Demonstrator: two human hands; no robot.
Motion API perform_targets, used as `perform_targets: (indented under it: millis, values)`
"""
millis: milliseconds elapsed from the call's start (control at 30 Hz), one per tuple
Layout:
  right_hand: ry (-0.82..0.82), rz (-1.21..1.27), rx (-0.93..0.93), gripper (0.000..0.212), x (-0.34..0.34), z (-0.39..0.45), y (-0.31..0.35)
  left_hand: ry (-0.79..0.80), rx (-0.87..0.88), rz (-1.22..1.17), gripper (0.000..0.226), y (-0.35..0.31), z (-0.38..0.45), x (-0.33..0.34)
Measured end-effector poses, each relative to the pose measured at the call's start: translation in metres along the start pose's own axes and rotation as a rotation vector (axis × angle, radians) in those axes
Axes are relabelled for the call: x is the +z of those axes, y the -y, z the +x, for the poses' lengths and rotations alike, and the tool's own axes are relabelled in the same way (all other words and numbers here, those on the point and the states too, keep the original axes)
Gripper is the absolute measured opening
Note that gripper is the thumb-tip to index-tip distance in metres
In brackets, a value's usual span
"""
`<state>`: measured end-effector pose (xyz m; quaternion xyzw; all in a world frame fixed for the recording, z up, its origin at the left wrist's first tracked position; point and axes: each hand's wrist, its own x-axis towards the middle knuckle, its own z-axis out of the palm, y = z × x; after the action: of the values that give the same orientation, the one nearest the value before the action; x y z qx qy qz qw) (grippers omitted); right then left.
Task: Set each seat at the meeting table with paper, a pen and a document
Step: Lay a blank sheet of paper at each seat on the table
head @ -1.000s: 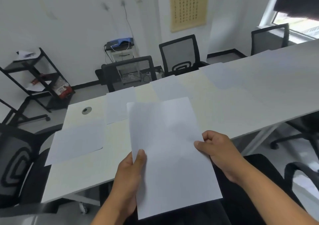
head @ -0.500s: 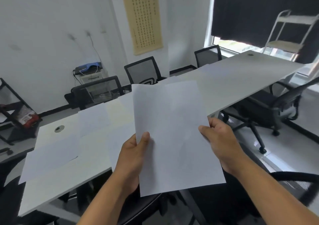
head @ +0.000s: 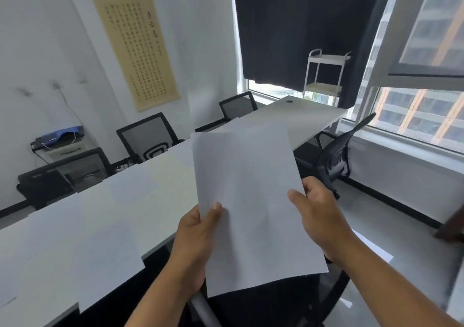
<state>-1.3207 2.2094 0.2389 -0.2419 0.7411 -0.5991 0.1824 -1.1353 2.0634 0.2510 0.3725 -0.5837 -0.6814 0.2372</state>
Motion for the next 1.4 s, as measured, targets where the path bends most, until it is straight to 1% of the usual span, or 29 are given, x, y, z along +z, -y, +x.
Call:
perform_targets:
  millis: [100, 233, 267, 433, 567, 767, 1000, 1133, 1267, 1400]
  values:
    - [-0.013, -0.005, 0.005, 0.008, -0.054, 0.029, -0.017, 0.015, -0.034, 0.003, 0.027, 0.002, 0.013, 0.062]
    - [0.04, -0.004, 0.001, 0.007, -0.118, 0.074, -0.029, -0.024, -0.065, -0.064, 0.027, 0.004, 0.03, 0.139]
    - [0.04, -0.003, -0.002, 0.008, -0.124, 0.081, -0.029, -0.034, -0.067, -0.073, 0.027, 0.004, 0.034, 0.147]
    - [0.056, -0.026, -0.017, 0.007, -0.195, 0.139, -0.04, -0.084, -0.086, -0.088, 0.028, 0.003, 0.064, 0.232]
    - [0.048, -0.044, -0.007, 0.009, -0.224, 0.182, -0.054, -0.087, -0.095, -0.078, 0.029, 0.0, 0.096, 0.272]
    - [0.051, -0.057, 0.035, 0.009, -0.232, 0.238, -0.074, -0.094, -0.101, -0.075, 0.028, 0.01, 0.154, 0.302]
    - [0.095, -0.161, 0.067, 0.011, -0.228, 0.321, -0.089, -0.13, -0.179, -0.104, 0.028, 0.022, 0.226, 0.326]
    - [0.193, -0.19, 0.088, 0.012, -0.209, 0.37, -0.103, -0.196, -0.221, -0.134, 0.027, 0.027, 0.261, 0.329]
    - [0.309, -0.198, 0.114, 0.016, -0.194, 0.418, -0.129, -0.303, -0.261, -0.145, 0.026, 0.036, 0.292, 0.338]
    - [0.434, -0.175, 0.122, 0.017, -0.193, 0.477, -0.154, -0.394, -0.275, -0.15, 0.028, 0.045, 0.328, 0.365]
